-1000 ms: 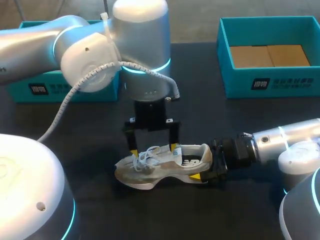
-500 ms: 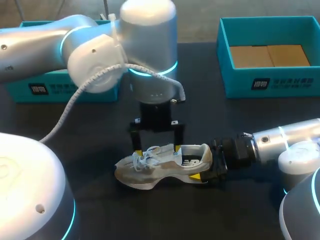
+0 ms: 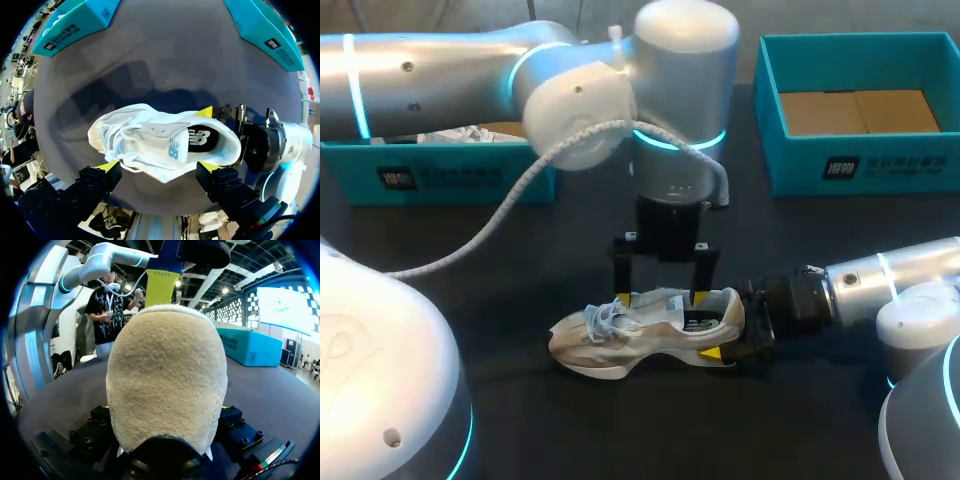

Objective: Take the shoe out of the shoebox, open the shoe tongue, remove and reinsert the insole, then place the shoe into the shoebox

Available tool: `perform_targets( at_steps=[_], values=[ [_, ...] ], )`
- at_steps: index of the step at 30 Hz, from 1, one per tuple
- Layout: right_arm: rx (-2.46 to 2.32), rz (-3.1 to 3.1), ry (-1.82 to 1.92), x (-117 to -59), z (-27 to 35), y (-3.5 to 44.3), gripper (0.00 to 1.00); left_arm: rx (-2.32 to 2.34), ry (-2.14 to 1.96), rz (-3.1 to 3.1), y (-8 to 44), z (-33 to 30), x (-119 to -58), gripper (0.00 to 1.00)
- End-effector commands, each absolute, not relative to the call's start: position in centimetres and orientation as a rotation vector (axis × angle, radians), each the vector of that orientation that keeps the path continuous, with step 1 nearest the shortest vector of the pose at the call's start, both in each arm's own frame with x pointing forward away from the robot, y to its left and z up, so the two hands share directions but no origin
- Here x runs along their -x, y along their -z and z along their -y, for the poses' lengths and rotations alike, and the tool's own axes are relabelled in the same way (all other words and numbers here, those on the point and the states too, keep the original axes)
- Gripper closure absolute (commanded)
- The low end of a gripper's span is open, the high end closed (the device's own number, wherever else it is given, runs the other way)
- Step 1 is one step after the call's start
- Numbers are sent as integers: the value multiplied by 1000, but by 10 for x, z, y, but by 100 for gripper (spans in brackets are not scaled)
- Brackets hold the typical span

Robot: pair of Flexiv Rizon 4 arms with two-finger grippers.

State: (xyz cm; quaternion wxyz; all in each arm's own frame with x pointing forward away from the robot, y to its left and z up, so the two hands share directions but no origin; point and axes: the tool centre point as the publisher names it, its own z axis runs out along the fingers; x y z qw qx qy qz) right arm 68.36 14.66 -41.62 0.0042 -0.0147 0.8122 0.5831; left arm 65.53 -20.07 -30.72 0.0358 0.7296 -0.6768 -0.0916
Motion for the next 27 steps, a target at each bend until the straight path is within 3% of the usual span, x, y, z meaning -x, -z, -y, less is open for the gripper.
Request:
perform_targets(
  at_steps=[1, 27],
  values=[
    [45, -2550, -1821, -684, -149, 416, 100, -2268, 396, 2102, 320, 216, -657, 0],
    [45, -2550, -1821, -684, -149, 416, 100, -2288, 623, 2084, 345, 196, -660, 0]
  ],
)
